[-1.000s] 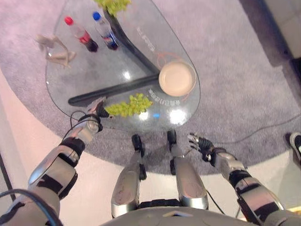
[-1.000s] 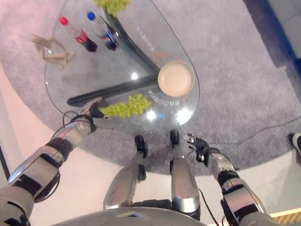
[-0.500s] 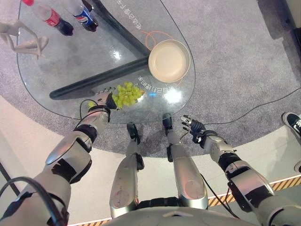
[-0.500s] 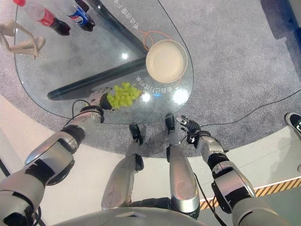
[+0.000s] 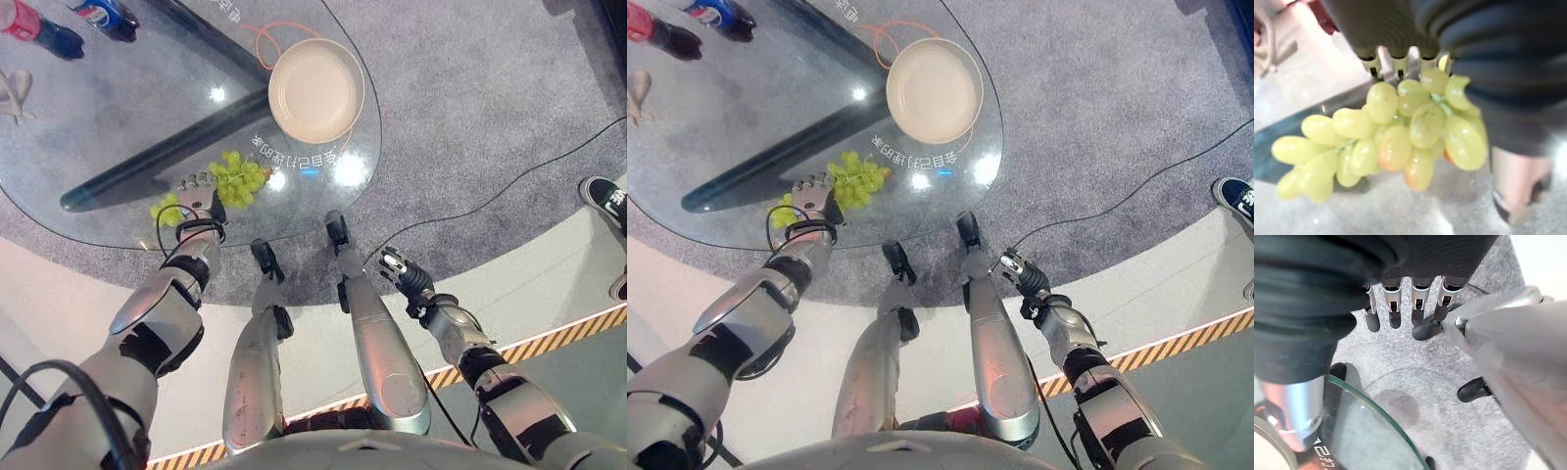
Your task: Pick up fruits into the plate
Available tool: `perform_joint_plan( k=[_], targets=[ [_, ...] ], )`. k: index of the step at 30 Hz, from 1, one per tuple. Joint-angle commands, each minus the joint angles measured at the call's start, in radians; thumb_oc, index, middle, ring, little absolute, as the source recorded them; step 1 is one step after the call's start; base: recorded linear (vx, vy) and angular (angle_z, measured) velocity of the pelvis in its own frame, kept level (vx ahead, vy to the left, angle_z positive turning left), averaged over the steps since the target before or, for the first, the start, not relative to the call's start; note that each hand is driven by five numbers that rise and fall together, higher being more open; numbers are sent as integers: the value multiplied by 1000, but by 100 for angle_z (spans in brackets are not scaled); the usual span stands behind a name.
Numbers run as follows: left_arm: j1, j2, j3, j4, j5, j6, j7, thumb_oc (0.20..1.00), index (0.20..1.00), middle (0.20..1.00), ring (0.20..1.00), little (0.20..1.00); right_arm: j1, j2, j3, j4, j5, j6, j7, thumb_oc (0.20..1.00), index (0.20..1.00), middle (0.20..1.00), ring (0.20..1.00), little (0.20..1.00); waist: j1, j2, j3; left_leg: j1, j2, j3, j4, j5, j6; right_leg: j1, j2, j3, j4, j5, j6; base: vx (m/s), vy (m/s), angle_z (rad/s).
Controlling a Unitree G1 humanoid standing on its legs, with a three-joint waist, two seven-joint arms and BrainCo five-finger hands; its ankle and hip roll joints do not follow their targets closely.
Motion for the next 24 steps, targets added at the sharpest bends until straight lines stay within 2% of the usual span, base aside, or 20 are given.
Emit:
perform_joint_plan(
  k=[1,5,12,17,24],
  targets=[
    [-21,-6,25,82,60,49,46,200,200,200,200,200,18,43,1,-36,65,-20,31,1000,1000,1000,1000,1000,-1,-62,-18,-80,-8,-63,211,-177,-13,-62,52,-35,175,-139,-12,-27,-32,-3],
    [-45,1,27,100,50,63,58,200,200,200,200,200,14,51,5,-45,103,-23,46,1000,1000,1000,1000,1000,-4,-74,-18,-112,-6,-65,227,-179,-16,-92,57,-34,184,-135,-12,-36,-47,-1],
    [-57,12,34,115,28,40,73,200,200,200,200,200,17,59,-1,-46,128,-20,59,1000,1000,1000,1000,1000,-2,-80,-18,-122,-4,-74,223,-178,-16,-102,62,-34,184,-132,-15,-14,-32,1],
    [-54,19,47,119,-14,9,83,200,200,200,200,200,10,60,0,-41,124,-22,63,1000,1000,1000,1000,1000,4,-76,-18,-98,-1,-78,201,-170,-19,-81,65,-35,177,-135,-15,-9,3,3],
    [-34,27,78,115,-99,-67,97,200,200,200,200,200,5,54,-8,-19,100,-21,72,1000,1000,1000,1000,1000,17,-62,-18,-27,3,-83,157,-160,-21,-18,66,-34,162,-144,-14,10,34,2]
  ],
)
